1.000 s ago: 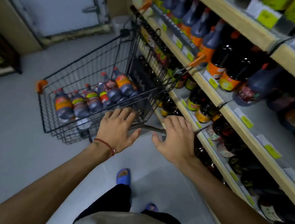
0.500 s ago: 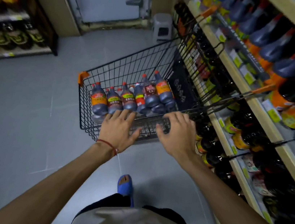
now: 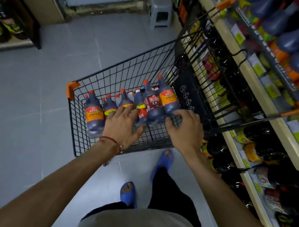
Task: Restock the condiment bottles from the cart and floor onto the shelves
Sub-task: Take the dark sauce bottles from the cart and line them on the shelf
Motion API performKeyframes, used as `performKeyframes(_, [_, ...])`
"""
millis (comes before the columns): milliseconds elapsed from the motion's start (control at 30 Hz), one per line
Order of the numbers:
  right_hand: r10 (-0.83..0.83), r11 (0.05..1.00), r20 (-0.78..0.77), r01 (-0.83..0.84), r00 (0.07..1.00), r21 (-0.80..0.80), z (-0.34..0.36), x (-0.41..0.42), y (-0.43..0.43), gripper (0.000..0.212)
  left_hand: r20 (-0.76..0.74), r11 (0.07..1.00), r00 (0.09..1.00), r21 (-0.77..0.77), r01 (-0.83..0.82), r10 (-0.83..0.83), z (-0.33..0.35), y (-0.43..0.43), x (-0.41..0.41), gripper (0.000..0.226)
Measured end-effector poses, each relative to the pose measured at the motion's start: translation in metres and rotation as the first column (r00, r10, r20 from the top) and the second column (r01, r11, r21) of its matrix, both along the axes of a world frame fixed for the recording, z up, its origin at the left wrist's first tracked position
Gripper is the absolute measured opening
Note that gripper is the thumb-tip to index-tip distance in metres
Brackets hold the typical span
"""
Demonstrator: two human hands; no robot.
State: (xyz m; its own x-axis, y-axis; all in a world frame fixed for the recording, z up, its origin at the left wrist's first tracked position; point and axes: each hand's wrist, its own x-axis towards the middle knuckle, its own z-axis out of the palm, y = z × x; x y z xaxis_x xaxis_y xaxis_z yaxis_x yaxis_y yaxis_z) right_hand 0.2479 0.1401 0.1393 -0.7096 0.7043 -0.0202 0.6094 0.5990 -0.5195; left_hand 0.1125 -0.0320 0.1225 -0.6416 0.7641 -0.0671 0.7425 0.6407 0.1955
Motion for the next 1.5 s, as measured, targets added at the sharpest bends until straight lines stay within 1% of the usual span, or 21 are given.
performKeyframes(167, [0.019, 0.999, 0.08, -0.017, 0.997, -0.029, -0.027, -0.042, 0.055, 0.039, 0.021, 0.998, 0.999, -0.024, -0.049, 0.05, -0.024, 0.054, -0.029, 0.049])
performKeyframes(300, [0.113, 0.991, 0.15, -0.1, 0.982, -0.094, -0.044, -0.069, 0.099, 0.031, 0.135, 0.984, 0.976, -0.079, -0.162, 0.171, -0.039, 0.096, -0.042, 0.051])
performKeyframes(433, [0.194, 0.976, 0.185, -0.17, 0.963, -0.14, -0.06, -0.088, 0.138, 0.029, 0.261, 0.94, 0.907, -0.174, -0.293, 0.331, -0.058, 0.134, -0.05, 0.059])
performKeyframes(533, [0.228, 0.965, 0.167, -0.199, 0.959, -0.172, -0.076, -0.097, 0.158, 0.032, 0.333, 0.886, 0.822, -0.224, -0.407, 0.462, -0.075, 0.157, -0.054, 0.062])
performKeyframes(600, [0.253, 0.955, 0.155, -0.22, 0.955, -0.199, -0.086, -0.102, 0.166, 0.033, 0.41, 0.834, 0.727, -0.234, -0.5, 0.551, -0.089, 0.17, -0.055, 0.067])
performKeyframes(633, [0.271, 0.947, 0.16, -0.233, 0.949, -0.219, -0.091, -0.105, 0.17, 0.032, 0.457, 0.793, 0.657, -0.229, -0.565, 0.6, -0.096, 0.175, -0.055, 0.071])
performKeyframes(733, [0.313, 0.925, 0.169, -0.26, 0.935, -0.277, -0.106, -0.112, 0.177, 0.029, 0.587, 0.641, 0.395, -0.294, -0.709, 0.706, -0.12, 0.191, -0.062, 0.09])
performKeyframes(800, [0.321, 0.913, 0.18, -0.253, 0.93, -0.32, -0.113, -0.116, 0.179, 0.027, 0.68, 0.544, 0.206, -0.329, -0.772, 0.703, -0.141, 0.198, -0.07, 0.103])
performKeyframes(833, [0.326, 0.905, 0.196, -0.245, 0.925, -0.347, -0.115, -0.118, 0.18, 0.027, 0.71, 0.497, 0.14, -0.323, -0.805, 0.69, -0.152, 0.2, -0.073, 0.114])
performKeyframes(867, [0.332, 0.899, 0.212, -0.239, 0.919, -0.368, -0.117, -0.12, 0.18, 0.028, 0.721, 0.459, 0.102, -0.32, -0.829, 0.686, -0.165, 0.203, -0.075, 0.125])
performKeyframes(900, [0.338, 0.894, 0.229, -0.236, 0.913, -0.38, -0.119, -0.121, 0.18, 0.028, 0.716, 0.446, 0.083, -0.336, -0.83, 0.693, -0.175, 0.205, -0.076, 0.128])
performKeyframes(933, [0.344, 0.893, 0.243, -0.236, 0.907, -0.383, -0.121, -0.122, 0.181, 0.029, 0.697, 0.448, 0.083, -0.361, -0.818, 0.713, -0.177, 0.209, -0.078, 0.123])
performKeyframes(1033, [0.347, 0.897, 0.281, -0.228, 0.895, -0.379, -0.126, -0.126, 0.181, 0.032, 0.638, 0.473, 0.15, -0.373, -0.798, 0.756, -0.179, 0.214, -0.085, 0.108])
performKeyframes(1100, [0.333, 0.898, 0.309, -0.199, 0.891, -0.392, -0.129, -0.13, 0.181, 0.036, 0.627, 0.495, 0.183, -0.368, -0.787, 0.757, -0.183, 0.21, -0.088, 0.105])
performKeyframes(1233, [0.295, 0.895, 0.368, -0.12, 0.882, -0.43, -0.138, -0.144, 0.179, 0.056, 0.619, 0.53, 0.225, -0.367, -0.764, 0.753, -0.183, 0.197, -0.096, 0.107])
performKeyframes(1333, [0.235, 0.881, 0.404, -0.017, 0.884, -0.474, -0.156, -0.159, 0.179, 0.079, 0.608, 0.559, 0.272, -0.349, -0.752, 0.746, -0.179, 0.182, -0.103, 0.108])
performKeyframes(1433, [0.159, 0.846, 0.448, 0.112, 0.88, -0.521, -0.179, -0.174, 0.18, 0.11, 0.603, 0.58, 0.301, -0.341, -0.739, 0.739, -0.171, 0.172, -0.114, 0.1])
performKeyframes(1500, [0.138, 0.814, 0.454, 0.16, 0.88, -0.559, -0.202, -0.177, 0.182, 0.127, 0.597, 0.578, 0.306, -0.338, -0.743, 0.742, -0.172, 0.166, -0.121, 0.097])
